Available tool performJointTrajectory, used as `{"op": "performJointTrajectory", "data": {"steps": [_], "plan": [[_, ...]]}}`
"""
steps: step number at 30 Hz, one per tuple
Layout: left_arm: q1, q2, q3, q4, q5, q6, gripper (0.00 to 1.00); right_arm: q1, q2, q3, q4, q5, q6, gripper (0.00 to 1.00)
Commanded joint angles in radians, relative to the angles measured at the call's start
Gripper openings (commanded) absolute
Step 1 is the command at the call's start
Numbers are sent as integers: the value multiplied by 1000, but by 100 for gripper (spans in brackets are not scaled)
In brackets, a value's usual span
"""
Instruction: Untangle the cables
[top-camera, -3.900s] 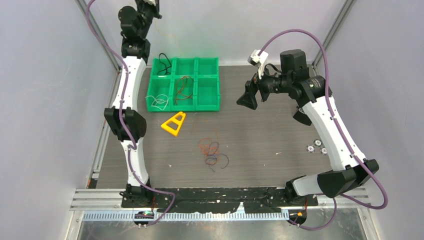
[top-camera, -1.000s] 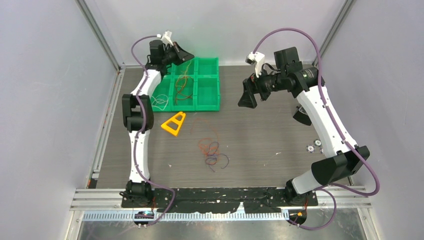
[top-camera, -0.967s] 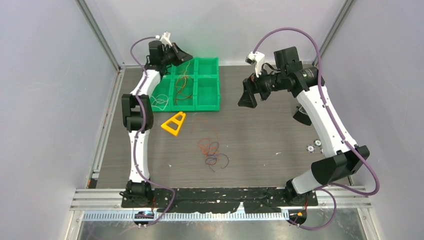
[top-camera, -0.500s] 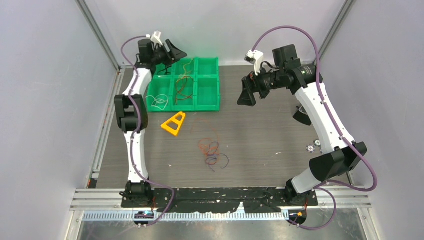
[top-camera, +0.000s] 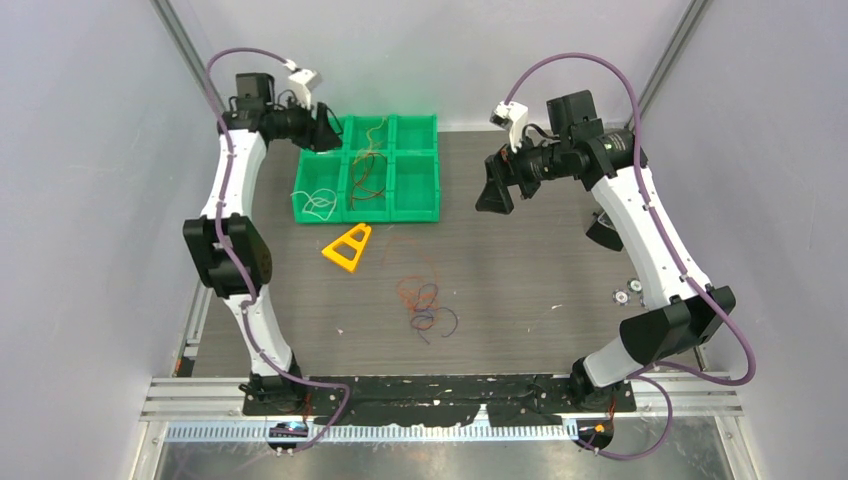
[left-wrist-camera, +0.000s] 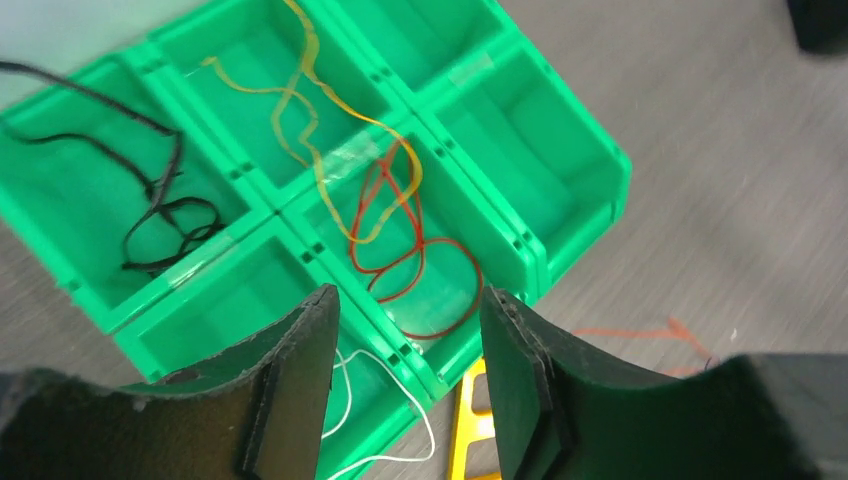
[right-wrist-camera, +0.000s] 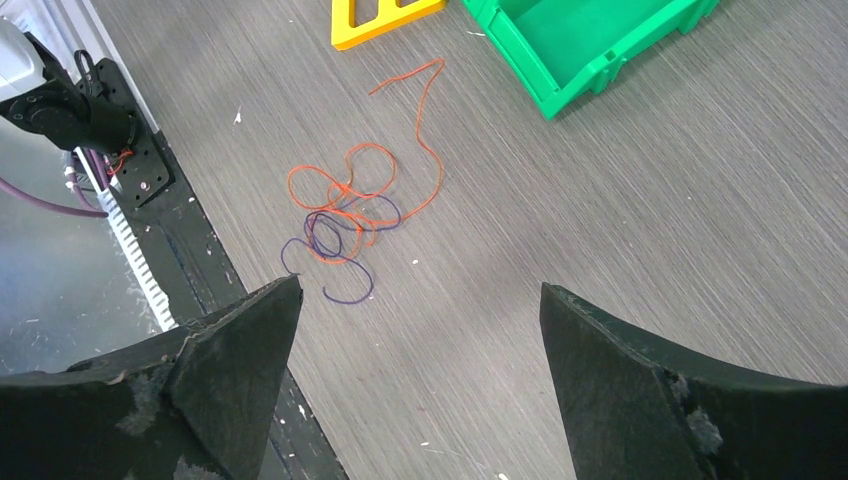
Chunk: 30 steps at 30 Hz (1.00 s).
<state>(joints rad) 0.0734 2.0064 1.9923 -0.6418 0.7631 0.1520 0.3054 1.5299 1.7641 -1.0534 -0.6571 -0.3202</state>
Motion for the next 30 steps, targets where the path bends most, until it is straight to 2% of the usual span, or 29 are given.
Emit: {"op": "performJointTrajectory", "data": {"steps": [1, 4, 9, 16, 25, 28, 30], "plan": [[-64, 39, 105, -375, 41, 546, 56, -3, -32, 1, 28, -33, -15, 95], [-114, 96, 200, -426, 8, 639, 56, -3, -23, 8, 29, -41, -9, 95], [-153, 204, 309, -454, -68, 715, 48, -4, -22, 12, 26, -38, -6, 95], [-175, 276, 325, -337, -150, 682, 42, -3, -31, -2, 28, -28, -5, 95], [-178, 318, 369, -301, -184, 696, 15, -3, -36, -12, 34, -24, 2, 95], [-177, 313, 365, -270, -174, 666, 1, -3, -33, -11, 36, -25, 3, 95], [-175, 313, 367, -230, -171, 622, 0, -4, -29, -8, 37, -25, 4, 95]]}}
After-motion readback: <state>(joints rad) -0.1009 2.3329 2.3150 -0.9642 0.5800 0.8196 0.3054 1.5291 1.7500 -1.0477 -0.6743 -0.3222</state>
